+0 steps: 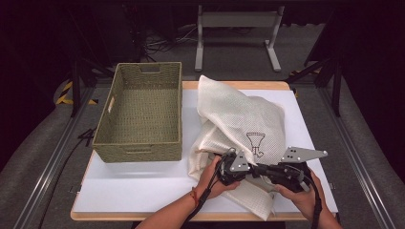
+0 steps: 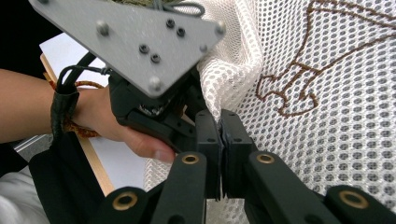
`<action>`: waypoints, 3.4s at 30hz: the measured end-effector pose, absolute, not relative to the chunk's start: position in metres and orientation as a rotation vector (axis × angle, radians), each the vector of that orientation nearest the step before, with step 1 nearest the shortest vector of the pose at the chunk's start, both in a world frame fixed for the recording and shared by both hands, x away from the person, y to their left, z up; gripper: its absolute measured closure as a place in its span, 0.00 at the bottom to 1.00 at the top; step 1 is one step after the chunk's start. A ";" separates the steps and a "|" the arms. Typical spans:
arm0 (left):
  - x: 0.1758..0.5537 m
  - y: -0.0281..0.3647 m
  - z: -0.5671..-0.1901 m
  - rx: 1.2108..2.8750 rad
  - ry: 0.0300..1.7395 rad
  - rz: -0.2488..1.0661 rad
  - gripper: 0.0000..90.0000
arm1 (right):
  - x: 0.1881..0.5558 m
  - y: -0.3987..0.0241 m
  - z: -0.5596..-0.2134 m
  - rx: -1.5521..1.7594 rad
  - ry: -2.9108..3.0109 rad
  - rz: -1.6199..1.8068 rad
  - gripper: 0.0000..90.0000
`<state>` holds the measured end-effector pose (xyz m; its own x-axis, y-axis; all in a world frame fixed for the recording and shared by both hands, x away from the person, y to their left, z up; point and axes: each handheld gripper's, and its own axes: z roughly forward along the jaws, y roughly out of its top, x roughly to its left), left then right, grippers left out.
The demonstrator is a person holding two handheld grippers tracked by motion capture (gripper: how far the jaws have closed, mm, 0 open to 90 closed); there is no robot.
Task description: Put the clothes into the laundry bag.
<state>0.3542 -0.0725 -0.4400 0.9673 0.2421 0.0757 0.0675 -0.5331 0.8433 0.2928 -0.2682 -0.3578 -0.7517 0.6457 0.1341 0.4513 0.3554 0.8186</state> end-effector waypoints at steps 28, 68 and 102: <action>0.326 0.014 -0.410 2.102 0.224 0.243 0.80 | 0.286 -0.239 -0.361 0.835 2.506 1.259 0.97; 0.287 0.191 -0.423 2.068 0.566 0.415 0.65 | 0.284 -0.212 -0.353 0.716 2.479 1.173 0.57; 0.282 0.239 -0.441 2.085 0.774 0.562 0.21 | 0.266 -0.334 -0.363 0.821 2.178 1.082 0.32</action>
<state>0.2825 0.2389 -0.4414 0.7108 0.6935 0.1172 0.3259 -0.4724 0.8189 0.2663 -0.3339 -0.3632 -0.6509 0.7285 -0.2138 0.2698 0.4852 0.8318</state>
